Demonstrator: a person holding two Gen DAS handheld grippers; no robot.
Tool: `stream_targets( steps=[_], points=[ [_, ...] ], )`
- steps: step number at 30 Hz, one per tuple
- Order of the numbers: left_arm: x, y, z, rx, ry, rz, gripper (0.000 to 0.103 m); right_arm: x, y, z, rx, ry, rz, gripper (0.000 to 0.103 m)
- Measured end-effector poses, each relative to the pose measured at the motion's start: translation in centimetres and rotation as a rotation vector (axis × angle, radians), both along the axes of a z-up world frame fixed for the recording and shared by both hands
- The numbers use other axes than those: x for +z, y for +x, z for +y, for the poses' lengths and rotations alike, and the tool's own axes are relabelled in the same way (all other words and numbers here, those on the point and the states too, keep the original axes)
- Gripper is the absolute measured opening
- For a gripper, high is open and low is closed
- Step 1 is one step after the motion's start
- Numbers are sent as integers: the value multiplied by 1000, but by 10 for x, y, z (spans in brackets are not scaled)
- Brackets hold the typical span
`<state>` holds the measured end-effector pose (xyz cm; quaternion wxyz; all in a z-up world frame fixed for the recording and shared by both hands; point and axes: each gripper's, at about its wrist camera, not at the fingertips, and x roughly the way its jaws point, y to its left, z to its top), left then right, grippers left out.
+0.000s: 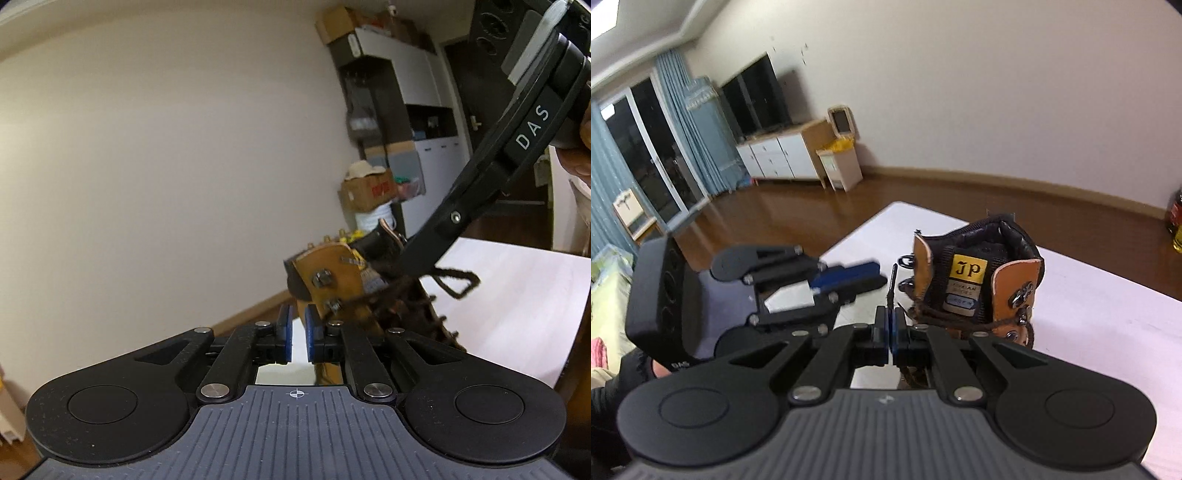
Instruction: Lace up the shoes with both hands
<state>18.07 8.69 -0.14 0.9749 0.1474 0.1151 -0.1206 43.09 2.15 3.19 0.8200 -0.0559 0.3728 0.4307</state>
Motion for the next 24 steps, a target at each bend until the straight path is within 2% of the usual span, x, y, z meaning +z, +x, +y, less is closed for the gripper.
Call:
stream_targets(
  steps=[13,24],
  points=[
    [-5,8,8,-28,-27,-41,10,-2,12,21,10,-110,22,2],
    [-13,-3,7,-63,39,-71,11,7,6,24,-3,-121,-10,3]
  ],
)
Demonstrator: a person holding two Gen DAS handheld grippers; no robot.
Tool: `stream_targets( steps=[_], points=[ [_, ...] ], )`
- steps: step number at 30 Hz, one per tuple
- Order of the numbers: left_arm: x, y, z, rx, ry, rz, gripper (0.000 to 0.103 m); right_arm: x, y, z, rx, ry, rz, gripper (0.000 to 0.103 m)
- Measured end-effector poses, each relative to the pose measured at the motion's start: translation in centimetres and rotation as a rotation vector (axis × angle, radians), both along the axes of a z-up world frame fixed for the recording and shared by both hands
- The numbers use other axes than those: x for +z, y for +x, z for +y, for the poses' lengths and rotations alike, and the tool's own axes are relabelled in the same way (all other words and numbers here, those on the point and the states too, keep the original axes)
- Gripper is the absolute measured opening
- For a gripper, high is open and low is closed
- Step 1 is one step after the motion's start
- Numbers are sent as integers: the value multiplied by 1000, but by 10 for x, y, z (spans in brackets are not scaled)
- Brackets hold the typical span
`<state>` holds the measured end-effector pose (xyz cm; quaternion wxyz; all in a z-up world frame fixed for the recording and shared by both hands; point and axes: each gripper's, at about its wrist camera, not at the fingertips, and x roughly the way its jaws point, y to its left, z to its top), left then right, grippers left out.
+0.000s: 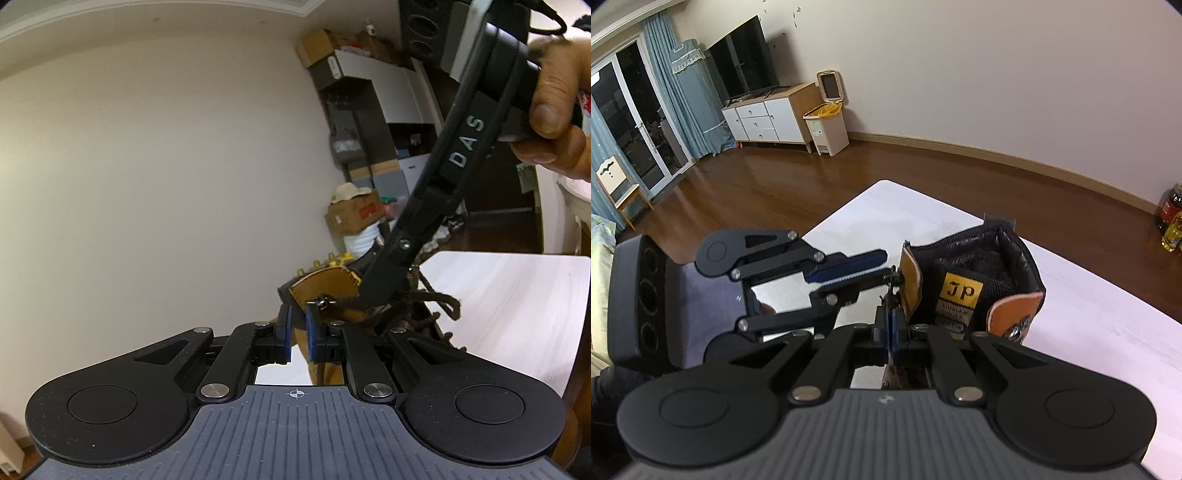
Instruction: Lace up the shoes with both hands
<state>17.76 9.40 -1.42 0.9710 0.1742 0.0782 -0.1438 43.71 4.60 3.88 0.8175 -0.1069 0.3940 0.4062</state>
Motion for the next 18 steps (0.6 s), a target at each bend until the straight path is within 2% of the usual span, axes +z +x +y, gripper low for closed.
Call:
stream_targets(
  steps=[2,5,6,9,10,11,17,18],
  points=[
    [-2,0,-1,-6,19,1,11,0,0,2,-1,-5,-10,2],
    [-6,-1,-2,-16,88,-10,12,1,1,6,-1,-27,-33,3],
    [-7,-1,-2,-20,119,-19,12,1,2,7,0,-33,-40,3],
    [-13,-2,-4,-52,276,-60,13,3,0,8,7,-44,-55,3],
    [-13,-1,-6,-55,287,-62,13,4,0,8,10,-48,-59,2],
    [-15,-2,-8,-74,352,-76,13,5,0,9,12,-50,-61,2],
    [-24,-8,-14,-95,537,-141,13,8,0,11,27,-63,-74,3],
    [-25,-9,-15,-99,549,-148,14,9,-1,12,30,-63,-74,3]
  ],
)
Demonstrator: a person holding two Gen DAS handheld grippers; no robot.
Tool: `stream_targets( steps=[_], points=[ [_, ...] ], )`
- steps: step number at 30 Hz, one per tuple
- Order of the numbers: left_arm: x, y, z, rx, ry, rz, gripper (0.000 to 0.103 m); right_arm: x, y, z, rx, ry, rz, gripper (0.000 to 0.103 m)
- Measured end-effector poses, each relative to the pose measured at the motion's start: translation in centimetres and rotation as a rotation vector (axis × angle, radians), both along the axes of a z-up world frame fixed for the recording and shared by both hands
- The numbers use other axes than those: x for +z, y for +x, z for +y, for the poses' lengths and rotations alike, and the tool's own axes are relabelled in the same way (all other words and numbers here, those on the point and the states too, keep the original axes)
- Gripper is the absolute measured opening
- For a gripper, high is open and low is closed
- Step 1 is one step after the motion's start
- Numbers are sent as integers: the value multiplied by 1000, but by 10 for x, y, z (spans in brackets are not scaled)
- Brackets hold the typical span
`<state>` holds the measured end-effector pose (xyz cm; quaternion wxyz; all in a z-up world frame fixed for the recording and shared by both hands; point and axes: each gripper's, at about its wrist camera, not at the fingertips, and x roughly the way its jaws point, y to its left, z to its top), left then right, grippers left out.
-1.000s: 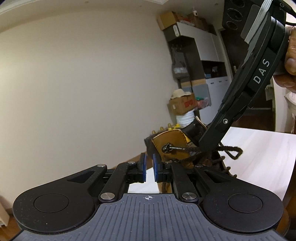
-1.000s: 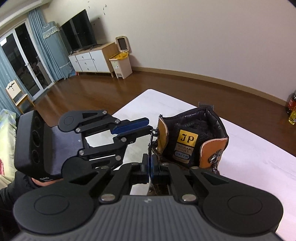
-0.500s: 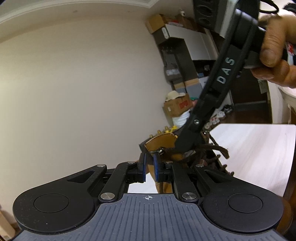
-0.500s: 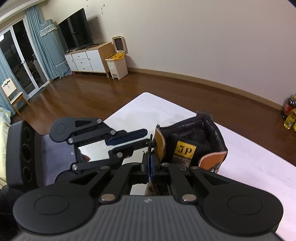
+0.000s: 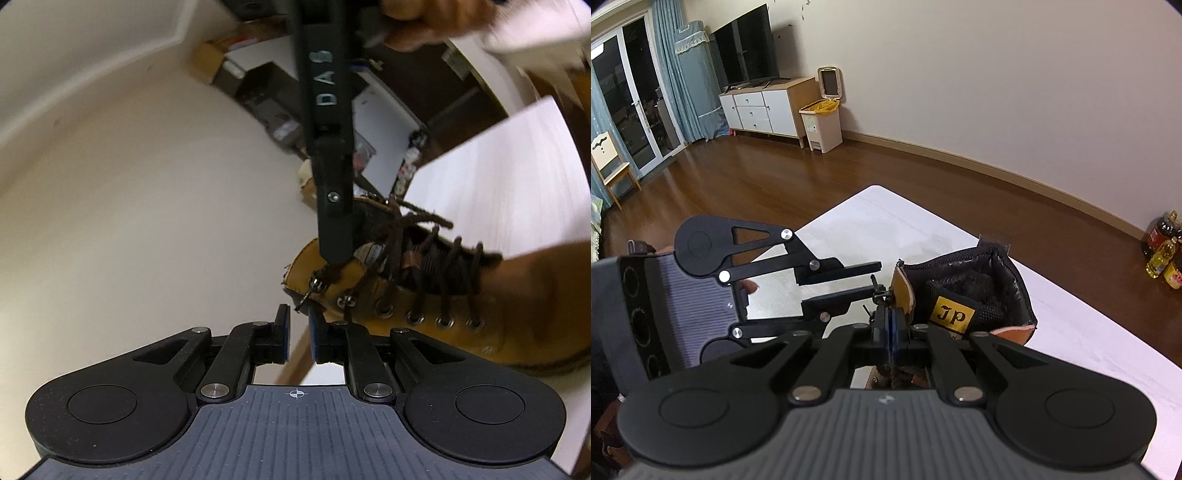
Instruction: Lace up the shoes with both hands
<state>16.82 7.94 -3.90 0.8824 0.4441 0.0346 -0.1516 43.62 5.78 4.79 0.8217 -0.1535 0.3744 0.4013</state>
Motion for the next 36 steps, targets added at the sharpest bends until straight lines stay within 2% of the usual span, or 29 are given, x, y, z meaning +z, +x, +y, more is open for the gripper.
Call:
stream_targets(
  steps=[8,9,10,13,16,18,21,27,30,32,34,36],
  points=[
    [-7,-4,-7,-24,80,-18,13,2,1,2,12,8,0,3],
    [-8,-3,-8,-27,84,-16,10,1,2,2,12,8,-1,3],
    [-7,-2,-8,-37,74,0,3,1,2,2,12,11,0,3],
    [-5,3,-12,-48,29,30,1,1,1,-1,12,23,0,3],
    [-3,4,-7,-7,-28,76,1,0,0,-6,8,51,1,3],
    [-6,6,-6,27,-27,88,1,1,-1,-15,-11,86,1,4],
    [-12,7,1,64,-36,125,0,-1,-7,-37,-50,138,0,12],
    [-31,8,16,148,-31,205,0,-25,-24,-65,-97,115,-35,15],
    [-33,2,24,142,-55,169,0,-31,-36,-64,-70,96,-107,15],
    [-24,-2,21,119,-73,123,6,-34,-49,-56,-21,45,-211,15],
    [-18,-4,25,116,-85,111,6,-39,-63,-41,49,-49,-349,15],
    [-4,0,18,109,-111,112,8,-46,-71,-29,104,-129,-443,15]
  ],
)
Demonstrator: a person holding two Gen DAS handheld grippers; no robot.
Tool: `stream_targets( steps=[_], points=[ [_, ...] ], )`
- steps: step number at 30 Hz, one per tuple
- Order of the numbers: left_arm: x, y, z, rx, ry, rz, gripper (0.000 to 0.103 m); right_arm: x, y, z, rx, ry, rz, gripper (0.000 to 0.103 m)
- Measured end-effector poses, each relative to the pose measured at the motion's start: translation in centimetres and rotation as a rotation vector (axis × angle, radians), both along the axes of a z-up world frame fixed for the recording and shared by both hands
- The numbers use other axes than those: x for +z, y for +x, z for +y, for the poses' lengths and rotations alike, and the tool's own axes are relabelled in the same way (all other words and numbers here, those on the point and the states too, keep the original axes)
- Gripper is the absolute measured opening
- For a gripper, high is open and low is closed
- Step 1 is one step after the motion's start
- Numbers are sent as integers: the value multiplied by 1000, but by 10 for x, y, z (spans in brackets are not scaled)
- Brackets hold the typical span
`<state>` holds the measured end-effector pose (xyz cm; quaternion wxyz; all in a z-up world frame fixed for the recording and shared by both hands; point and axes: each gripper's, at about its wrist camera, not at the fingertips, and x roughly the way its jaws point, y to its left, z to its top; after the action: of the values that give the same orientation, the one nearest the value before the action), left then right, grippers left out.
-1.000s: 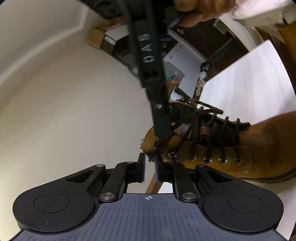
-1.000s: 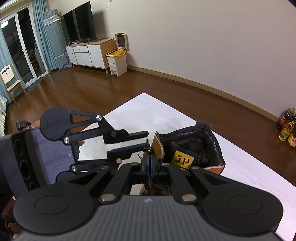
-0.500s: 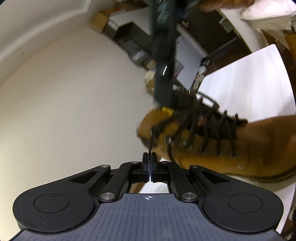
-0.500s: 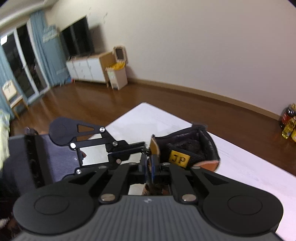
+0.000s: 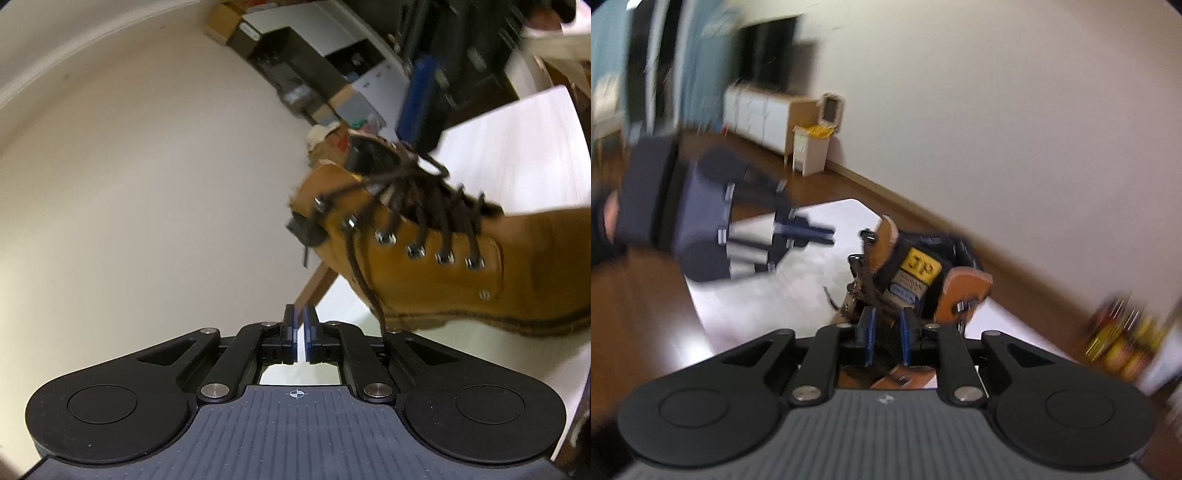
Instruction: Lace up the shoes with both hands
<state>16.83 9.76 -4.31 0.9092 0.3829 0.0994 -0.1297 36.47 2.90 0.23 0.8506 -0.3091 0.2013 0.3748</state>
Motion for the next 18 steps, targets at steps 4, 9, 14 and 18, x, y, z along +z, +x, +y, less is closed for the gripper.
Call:
stream_targets(
  steps=[4,9,14,18],
  points=[
    [7,-1,-2,-31,-27,-2,12,-15,-6,17,41,-115,-111,15],
    [7,-5,-12,-91,6,2,13,-25,-10,27,59,-185,-200,15],
    [5,2,-25,-128,52,-5,13,-28,-13,26,66,-210,-248,5],
    [8,8,-28,-157,60,4,18,-18,-14,27,73,-202,-273,5]
  ],
)
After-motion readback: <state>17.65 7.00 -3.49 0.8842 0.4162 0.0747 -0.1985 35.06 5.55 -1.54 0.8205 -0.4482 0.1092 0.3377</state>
